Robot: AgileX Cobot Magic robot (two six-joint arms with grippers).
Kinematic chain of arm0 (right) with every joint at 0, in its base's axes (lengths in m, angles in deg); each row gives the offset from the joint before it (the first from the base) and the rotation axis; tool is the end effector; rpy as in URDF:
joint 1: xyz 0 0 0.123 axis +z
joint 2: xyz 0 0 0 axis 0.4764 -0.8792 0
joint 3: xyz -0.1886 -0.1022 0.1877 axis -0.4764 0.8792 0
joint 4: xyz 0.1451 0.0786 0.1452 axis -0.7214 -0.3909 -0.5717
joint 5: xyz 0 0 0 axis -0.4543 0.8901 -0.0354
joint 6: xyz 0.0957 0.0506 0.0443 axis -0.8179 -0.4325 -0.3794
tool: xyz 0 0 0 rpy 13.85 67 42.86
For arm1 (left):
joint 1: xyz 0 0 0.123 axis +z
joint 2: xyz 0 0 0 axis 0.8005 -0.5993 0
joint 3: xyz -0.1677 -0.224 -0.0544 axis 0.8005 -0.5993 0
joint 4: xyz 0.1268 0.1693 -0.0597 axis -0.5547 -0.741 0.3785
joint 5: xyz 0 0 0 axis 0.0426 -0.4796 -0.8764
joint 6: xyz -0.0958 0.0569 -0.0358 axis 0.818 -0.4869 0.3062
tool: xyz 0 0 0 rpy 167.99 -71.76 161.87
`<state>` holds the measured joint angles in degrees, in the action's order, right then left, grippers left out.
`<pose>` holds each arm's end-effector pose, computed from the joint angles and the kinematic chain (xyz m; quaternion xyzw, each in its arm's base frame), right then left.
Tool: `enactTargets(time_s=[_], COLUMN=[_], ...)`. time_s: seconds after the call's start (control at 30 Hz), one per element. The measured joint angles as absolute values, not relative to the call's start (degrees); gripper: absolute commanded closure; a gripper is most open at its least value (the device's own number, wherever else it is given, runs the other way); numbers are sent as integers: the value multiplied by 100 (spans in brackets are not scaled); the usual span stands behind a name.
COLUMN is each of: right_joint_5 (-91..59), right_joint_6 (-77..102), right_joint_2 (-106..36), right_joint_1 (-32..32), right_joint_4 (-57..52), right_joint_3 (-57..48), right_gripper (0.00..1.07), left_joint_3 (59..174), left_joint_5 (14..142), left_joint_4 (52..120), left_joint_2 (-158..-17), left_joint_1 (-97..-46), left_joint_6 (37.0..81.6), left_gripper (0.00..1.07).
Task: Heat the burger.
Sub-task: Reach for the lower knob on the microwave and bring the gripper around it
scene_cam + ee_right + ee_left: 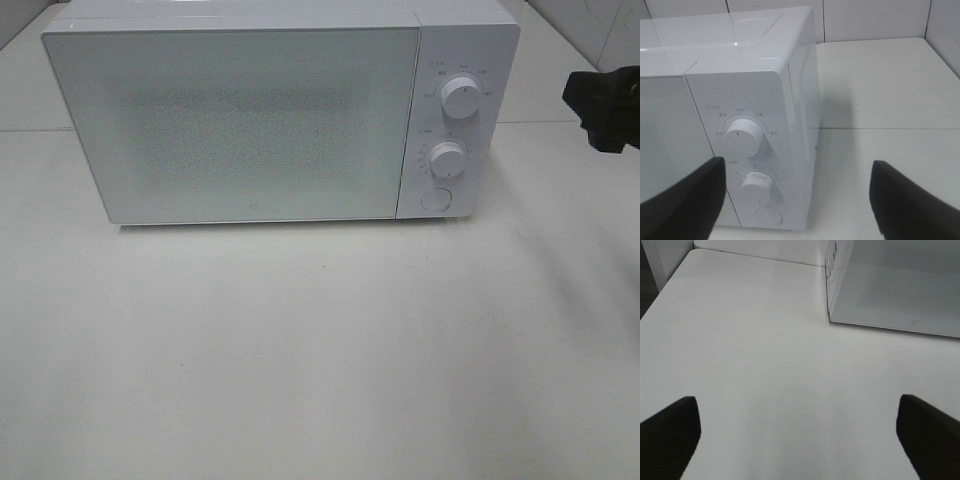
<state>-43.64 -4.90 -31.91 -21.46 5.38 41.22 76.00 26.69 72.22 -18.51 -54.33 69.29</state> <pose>0.2170 0.0349 0.2647 -0.0287 0.7509 0.1018 0.6519 -0.0142 -0.0015 0.2538 -0.0369 0.8507 -0.0421 0.5227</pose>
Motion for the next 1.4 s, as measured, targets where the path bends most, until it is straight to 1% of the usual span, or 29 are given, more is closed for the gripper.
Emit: enactTargets(time_s=[0.2, 0.33, 0.4, 0.47, 0.5, 0.57, 0.6, 0.67, 0.77, 0.83, 0.87, 0.93, 1.03, 1.1, 1.2, 1.27, 1.4], right_joint_5=[-5074, -5240, -5361, -5578, -5578, -5922, -5922, -6558, -6718, -7154, -7154, -7704, -7830, -8116, -8128, -8151, -8151], right_joint_6=[-358, -180, 15, 467, 467, 1034, 1034, 1590, 1688, 1848, 1848, 2031, 2060, 2134, 2152, 2163, 2163], right_joint_2=[-3873, -4228, -4475, -4790, -4790, -5088, -5088, -5432, -5506, -5758, -5758, -6068, -6159, -6480, -6560, -6790, -6921], right_joint_1=[-2146, -2146, -2112, -1929, -1929, -1642, -1642, -1195, -1098, -731, -731, -238, -101, 277, 352, 592, 759], right_joint_4=[383, 326, 165, -247, -247, -792, -792, -1491, -1634, -2155, -2155, -2866, -3060, -3519, -3559, -3662, -3828], right_joint_3=[4127, 4127, 4127, 4122, 4122, 4122, 4122, 4122, 4122, 4116, 4116, 4116, 4110, 4110, 4110, 4116, 4116], right_gripper=[33, 33, 34, 34, 34, 34, 34, 34, 34, 34, 34, 34, 34, 34, 34, 34, 34], left_joint_3=[7600, 7600, 7600, 7600, 7600, 7600, 7600, 7600, 7600, 7600, 7600, 7600, 7600, 7600, 7600, 7600, 7600], left_joint_5=[2669, 2669, 2669, 2669, 2669, 2669, 2669, 2669, 2669, 2669, 2669, 2669, 2669, 2669, 2669, 2669, 2669], left_joint_4=[7222, 7222, 7222, 7222, 7222, 7222, 7222, 7222, 7222, 7222, 7222, 7222, 7222, 7222, 7222, 7222, 7222], left_joint_2=[-1851, -1851, -1851, -1851, -1851, -1851, -1851, -1851, -1851, -1851, -1851, -1851, -1851, -1851, -1851, -1851, -1851], left_joint_1=[-5433, -5433, -5433, -5433, -5433, -5433, -5433, -5433, -5433, -5433, -5433, -5433, -5433, -5433, -5433, -5433, -5433], left_joint_6=[6929, 6929, 6929, 6929, 6929, 6929, 6929, 6929, 6929, 6929, 6929, 6929, 6929, 6929, 6929, 6929, 6929], left_gripper=[6, 6, 6, 6, 6, 6, 6, 6, 6, 6, 6, 6, 6, 6, 6, 6, 6])
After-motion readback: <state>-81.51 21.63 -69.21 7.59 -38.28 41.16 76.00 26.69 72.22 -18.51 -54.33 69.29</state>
